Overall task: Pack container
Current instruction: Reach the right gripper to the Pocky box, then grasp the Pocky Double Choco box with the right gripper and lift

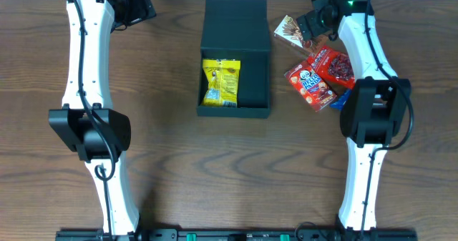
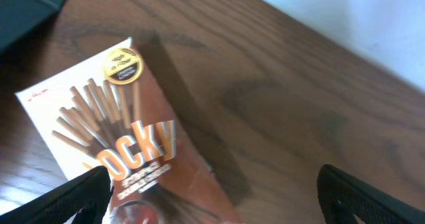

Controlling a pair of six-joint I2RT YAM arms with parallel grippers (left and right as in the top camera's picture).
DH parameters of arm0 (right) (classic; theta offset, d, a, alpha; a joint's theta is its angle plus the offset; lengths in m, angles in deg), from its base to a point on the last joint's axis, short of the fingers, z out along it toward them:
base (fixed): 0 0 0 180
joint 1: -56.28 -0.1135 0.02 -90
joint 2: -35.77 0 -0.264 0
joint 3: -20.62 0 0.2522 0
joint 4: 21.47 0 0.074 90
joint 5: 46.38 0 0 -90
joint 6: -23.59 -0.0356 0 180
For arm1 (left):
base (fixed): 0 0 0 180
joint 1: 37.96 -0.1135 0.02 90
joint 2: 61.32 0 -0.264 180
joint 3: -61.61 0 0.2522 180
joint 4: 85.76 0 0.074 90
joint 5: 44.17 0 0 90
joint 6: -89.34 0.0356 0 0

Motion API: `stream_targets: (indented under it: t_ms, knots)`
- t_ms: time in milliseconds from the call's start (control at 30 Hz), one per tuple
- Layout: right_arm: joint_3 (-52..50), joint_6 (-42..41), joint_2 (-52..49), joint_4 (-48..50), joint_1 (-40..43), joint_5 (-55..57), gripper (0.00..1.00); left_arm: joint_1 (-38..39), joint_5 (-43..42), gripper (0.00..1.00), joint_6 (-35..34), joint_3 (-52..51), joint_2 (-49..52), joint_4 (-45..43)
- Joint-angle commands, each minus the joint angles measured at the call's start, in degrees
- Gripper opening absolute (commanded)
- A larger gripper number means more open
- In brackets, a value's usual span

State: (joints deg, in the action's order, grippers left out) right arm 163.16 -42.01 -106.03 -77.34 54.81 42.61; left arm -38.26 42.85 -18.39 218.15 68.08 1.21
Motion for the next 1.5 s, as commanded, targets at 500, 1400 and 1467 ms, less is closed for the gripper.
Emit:
stream_targets:
  t_ms: [500,1400,1467]
  knots:
    - [-1.3,4.0,-0.9,-2.7,-0.5,-7.0,0.99,0.0,0.6,0.95,1.5,-0.2,0.8,-0.2]
    - [-10.0,3.9,-2.8,4.0,-0.6,-7.0,0.94,0.0,0.6,0.95,2.6,-0.2,0.8,-1.3]
    - [-10.0,3.9,-2.8,4.1,-0.9,-7.0,0.9,0.0,0.6,0.95,2.6,-0.2,0.8,-1.3]
